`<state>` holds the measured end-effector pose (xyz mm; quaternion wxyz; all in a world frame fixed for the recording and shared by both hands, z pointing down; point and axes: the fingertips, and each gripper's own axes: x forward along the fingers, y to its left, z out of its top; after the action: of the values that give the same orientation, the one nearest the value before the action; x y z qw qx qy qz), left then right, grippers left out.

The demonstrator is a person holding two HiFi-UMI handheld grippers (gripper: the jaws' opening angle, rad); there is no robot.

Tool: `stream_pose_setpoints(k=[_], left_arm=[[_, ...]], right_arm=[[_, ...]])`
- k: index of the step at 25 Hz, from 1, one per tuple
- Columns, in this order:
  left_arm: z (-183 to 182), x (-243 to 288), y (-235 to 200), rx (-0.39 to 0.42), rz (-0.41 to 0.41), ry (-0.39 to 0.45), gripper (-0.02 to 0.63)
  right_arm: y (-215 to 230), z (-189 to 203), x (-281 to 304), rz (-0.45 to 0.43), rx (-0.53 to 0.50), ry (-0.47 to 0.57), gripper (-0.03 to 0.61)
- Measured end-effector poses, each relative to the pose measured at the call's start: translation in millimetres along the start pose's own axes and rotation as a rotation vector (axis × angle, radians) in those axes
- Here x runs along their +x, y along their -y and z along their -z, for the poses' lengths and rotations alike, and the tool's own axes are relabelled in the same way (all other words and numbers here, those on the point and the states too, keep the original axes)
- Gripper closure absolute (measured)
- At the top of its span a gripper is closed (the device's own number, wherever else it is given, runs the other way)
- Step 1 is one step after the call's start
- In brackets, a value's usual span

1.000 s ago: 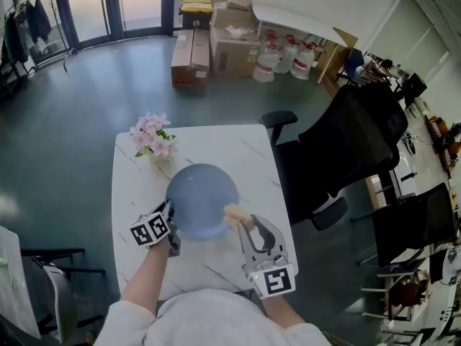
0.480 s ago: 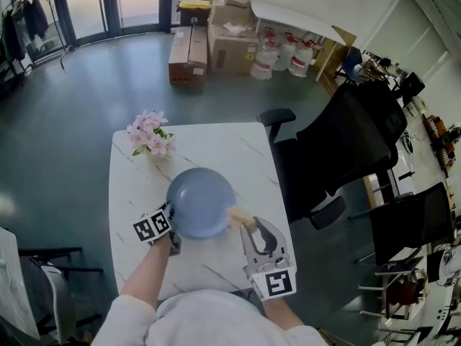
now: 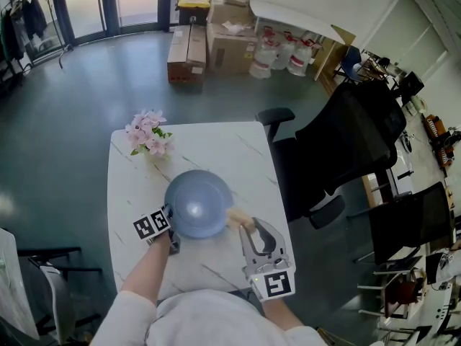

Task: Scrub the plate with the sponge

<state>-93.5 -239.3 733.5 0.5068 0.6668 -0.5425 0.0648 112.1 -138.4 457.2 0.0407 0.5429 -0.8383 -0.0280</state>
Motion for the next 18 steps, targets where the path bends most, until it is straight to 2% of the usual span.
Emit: stream_pose_setpoints(k=[8, 16, 17, 18], left_arm=[[5.2, 3.2, -5.7, -0.016, -0.014, -0.033, 0.569], [7.1, 3.4, -3.4, -0.007, 0.023, -0.064, 0.568], [7.1, 2.0, -4.2, -0.007, 0.023, -0.062, 0.564], [7.0, 0.6, -4.6, -0.009, 0.026, -0.06, 0.531]], right_arm=[[-1.8, 0.0, 0.3, -0.005, 0.0, 0.0, 0.459], [-6.1, -1.5, 3.7, -0.022, 0.0, 0.011, 0.459], [-6.6, -1.7, 3.6, -0.024, 0.001, 0.011, 0.459], [-7.0, -2.0, 3.7, -0.026, 0.003, 0.012, 0.459]])
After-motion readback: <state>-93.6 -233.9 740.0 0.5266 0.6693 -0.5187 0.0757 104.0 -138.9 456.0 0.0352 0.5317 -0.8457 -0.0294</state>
